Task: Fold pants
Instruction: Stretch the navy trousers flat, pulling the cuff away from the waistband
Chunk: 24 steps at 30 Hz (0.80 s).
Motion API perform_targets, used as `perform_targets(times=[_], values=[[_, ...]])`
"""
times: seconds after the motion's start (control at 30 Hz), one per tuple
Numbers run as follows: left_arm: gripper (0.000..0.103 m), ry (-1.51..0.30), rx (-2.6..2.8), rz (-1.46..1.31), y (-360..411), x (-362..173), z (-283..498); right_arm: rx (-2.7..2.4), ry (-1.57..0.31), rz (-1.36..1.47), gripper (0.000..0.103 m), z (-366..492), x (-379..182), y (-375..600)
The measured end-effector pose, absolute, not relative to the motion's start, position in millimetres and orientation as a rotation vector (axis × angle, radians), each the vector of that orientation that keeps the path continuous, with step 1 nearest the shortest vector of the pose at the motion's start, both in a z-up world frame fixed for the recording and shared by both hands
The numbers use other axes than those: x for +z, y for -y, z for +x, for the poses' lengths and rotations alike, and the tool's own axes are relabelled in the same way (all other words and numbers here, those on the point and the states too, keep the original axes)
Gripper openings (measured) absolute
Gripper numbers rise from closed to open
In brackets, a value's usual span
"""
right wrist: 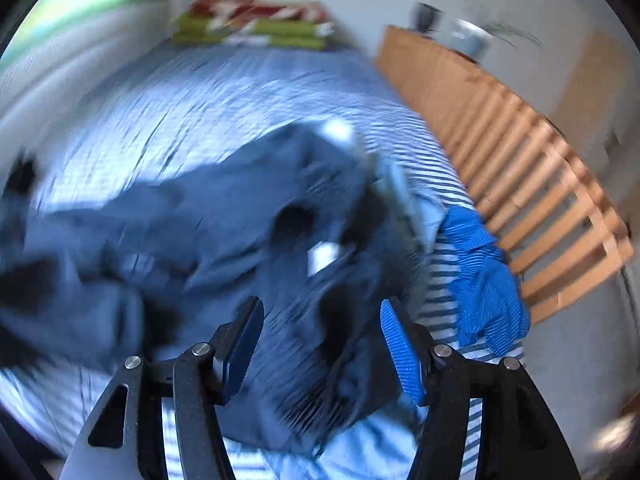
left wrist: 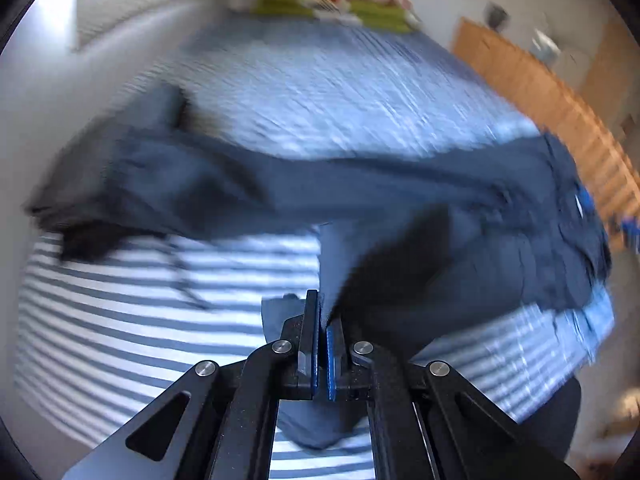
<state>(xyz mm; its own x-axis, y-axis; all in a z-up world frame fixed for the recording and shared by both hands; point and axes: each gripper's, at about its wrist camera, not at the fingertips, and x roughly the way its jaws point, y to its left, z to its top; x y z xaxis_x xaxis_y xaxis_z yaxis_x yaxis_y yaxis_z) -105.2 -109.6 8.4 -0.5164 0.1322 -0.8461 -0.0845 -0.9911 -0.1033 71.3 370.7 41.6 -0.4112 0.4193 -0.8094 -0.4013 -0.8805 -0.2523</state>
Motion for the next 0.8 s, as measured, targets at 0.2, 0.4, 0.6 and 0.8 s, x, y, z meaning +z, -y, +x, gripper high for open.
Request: perform_targets(times=[0.2, 0.4, 0.6, 0.8], values=[[0.005, 0.005, 3.044, -1.522, 233.9, 57.0, -104.2, 2.246, 0.137, -1.348, 0.057, 59.7, 24.8, -348.4], [0.037, 0.088, 3.07, -1.694, 291.3, 49.4, -100.6, 2.212, 0.073, -1.347, 0.057, 65.7, 24.4, -367.6], [0.042, 0.119, 3.017, -1.582, 261.3, 56.1, -80.8, 2.296, -0.012, -1.395, 0.058, 77.1, 23.4, -366.2], [0.042, 0.084, 2.901, -1.508, 206.1, 46.2, -89.6, 2.146, 0.099, -1.364, 0.06, 84.1, -1.6, -354.2]])
